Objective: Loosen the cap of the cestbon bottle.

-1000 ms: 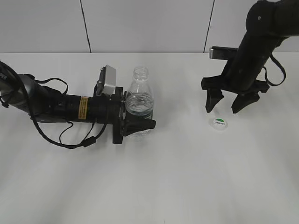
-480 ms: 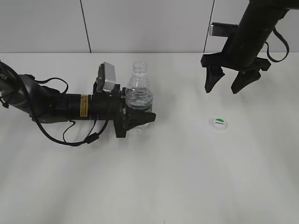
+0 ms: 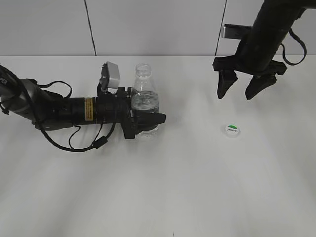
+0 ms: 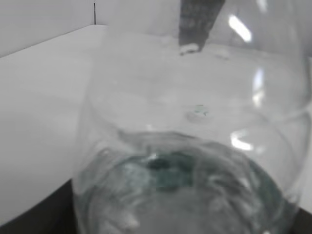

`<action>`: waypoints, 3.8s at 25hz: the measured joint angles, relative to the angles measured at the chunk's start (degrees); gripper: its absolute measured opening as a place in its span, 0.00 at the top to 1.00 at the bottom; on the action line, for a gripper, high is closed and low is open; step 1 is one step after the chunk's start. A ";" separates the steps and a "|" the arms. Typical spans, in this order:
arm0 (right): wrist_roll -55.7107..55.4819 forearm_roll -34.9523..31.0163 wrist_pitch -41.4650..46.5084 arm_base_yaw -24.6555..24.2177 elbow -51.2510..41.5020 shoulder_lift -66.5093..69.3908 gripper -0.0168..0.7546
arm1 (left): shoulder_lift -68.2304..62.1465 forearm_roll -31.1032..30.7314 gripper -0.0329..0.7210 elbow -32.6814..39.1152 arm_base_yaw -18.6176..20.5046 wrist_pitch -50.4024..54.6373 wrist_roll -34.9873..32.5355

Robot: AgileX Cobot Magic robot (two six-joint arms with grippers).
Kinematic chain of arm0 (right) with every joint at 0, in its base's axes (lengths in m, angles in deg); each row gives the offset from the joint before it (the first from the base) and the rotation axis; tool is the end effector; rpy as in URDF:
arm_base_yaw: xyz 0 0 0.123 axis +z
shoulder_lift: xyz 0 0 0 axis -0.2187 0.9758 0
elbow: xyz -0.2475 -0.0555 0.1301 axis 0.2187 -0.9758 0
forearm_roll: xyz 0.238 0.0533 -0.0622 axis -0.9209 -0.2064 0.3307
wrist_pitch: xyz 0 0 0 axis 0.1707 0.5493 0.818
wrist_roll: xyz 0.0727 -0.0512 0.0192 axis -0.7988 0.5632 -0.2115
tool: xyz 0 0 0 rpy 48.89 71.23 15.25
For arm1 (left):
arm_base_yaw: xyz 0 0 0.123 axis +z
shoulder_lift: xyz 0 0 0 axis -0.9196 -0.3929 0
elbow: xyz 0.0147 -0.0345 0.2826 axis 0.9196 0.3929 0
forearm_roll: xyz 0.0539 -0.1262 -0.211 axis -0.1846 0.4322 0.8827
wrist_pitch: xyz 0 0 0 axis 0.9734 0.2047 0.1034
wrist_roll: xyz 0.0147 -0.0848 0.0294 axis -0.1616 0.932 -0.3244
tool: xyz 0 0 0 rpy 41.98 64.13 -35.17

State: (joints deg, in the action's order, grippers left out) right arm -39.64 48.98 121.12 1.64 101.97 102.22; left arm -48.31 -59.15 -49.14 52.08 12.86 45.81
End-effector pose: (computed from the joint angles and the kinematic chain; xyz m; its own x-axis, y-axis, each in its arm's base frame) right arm 0.4171 0.1223 0.1911 -0.9717 -0.2112 -0.1056 -0.2274 0.9577 0.1766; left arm 0.3810 -0.1839 0.0577 -0.1421 0.1521 -0.9781 0.9716 0.2101 -0.1085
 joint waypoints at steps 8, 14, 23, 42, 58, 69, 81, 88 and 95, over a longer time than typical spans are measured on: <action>0.05 0.36 0.06 0.00 0.00 0.00 0.23 | 0.07 -0.61 0.21 0.00 0.90 -0.24 7.70; 0.05 0.38 0.06 0.00 0.00 0.00 0.23 | 3.83 -2.59 0.19 0.00 1.35 -0.31 13.46; 0.05 0.43 0.70 0.00 0.00 0.00 0.23 | 10.62 -5.67 0.19 0.05 1.42 -0.43 17.67; -0.02 -2.26 5.19 0.00 13.79 -1.55 0.23 | 32.93 -7.11 0.27 0.05 7.66 7.25 43.16; -0.54 -2.81 5.31 0.23 6.59 -16.23 0.23 | 39.58 -33.54 0.38 0.10 17.00 25.67 86.19; -0.60 7.23 5.36 0.23 -18.80 -42.65 0.23 | 39.58 -33.66 0.36 0.10 19.32 16.29 86.17; -0.60 15.30 3.16 0.23 -41.70 -79.16 0.23 | 41.56 -33.70 0.36 0.10 19.36 14.80 86.11; -0.60 14.99 1.21 0.23 -54.34 -98.93 0.26 | 45.31 -33.70 0.36 0.10 19.36 14.99 86.07; -0.60 14.92 1.21 0.23 -63.05 -115.78 0.35 | 47.61 -33.70 0.36 0.10 19.36 14.99 85.94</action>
State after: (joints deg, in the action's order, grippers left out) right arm -40.24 63.91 122.33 1.87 38.92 -13.56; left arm -0.69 -92.85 -49.03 71.44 27.85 131.76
